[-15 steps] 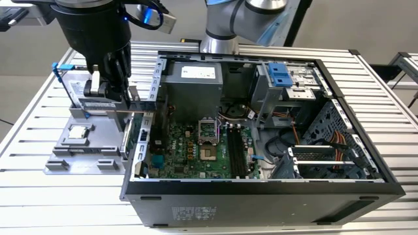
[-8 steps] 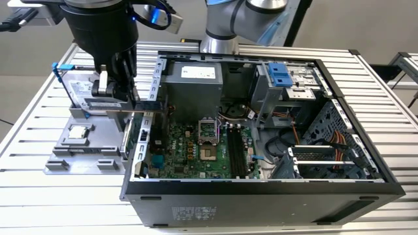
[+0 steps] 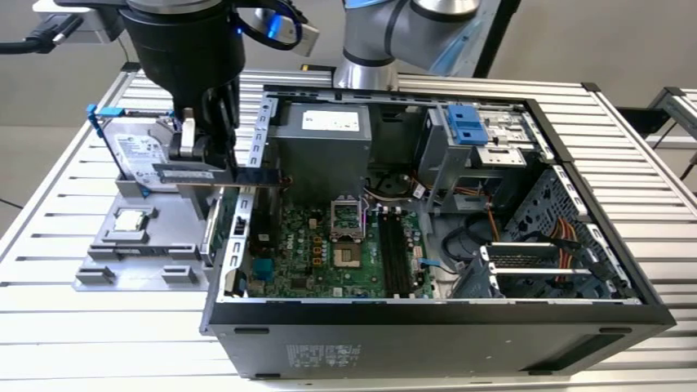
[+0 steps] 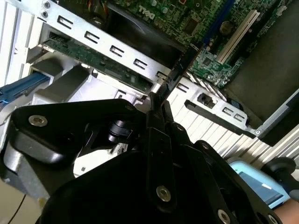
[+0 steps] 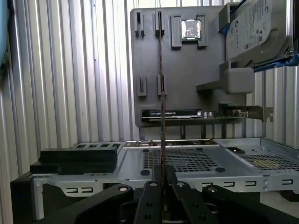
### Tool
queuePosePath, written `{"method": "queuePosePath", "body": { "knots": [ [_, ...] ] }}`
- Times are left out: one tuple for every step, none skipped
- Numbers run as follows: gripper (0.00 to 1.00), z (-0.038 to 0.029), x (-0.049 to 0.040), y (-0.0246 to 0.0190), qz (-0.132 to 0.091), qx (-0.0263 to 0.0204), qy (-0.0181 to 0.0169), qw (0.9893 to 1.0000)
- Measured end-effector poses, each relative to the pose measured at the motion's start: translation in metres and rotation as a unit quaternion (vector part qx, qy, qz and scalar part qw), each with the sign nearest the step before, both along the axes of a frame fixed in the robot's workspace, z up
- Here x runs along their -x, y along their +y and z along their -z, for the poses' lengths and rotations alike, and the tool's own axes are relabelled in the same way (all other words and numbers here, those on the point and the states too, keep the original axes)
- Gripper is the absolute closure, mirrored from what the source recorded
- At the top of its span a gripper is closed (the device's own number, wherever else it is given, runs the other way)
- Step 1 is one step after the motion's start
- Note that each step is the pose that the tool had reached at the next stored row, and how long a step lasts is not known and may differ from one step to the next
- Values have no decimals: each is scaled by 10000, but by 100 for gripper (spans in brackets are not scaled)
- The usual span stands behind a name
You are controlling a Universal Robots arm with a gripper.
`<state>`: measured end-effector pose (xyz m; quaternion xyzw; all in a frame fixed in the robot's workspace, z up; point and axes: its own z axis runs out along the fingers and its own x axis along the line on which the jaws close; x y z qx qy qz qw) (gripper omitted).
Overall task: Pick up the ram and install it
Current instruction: 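Pick up the ram and move it above insertion slot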
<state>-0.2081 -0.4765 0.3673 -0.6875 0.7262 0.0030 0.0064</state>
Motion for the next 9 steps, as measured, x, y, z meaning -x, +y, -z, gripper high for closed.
{"method": "queuePosePath", "body": {
  "knots": [
    [100, 1, -15, 1, 0, 0, 0, 10000],
    [100, 0, -29, 1, 0, 0, 0, 10000],
    [100, 1, -44, 2, 0, -1, -1, 10000],
    [100, 1, -59, 3, 0, 0, 0, 10000],
    [100, 1, -73, 4, 0, -1, 0, 10000],
    [100, 1, -87, 5, 0, 0, 0, 10000],
    [100, 0, -102, 5, 0, 0, 0, 10000],
    [100, 0, -115, 6, 0, 0, 0, 10000],
    [100, 0, -129, 7, 0, 0, 0, 10000]
  ]
}}
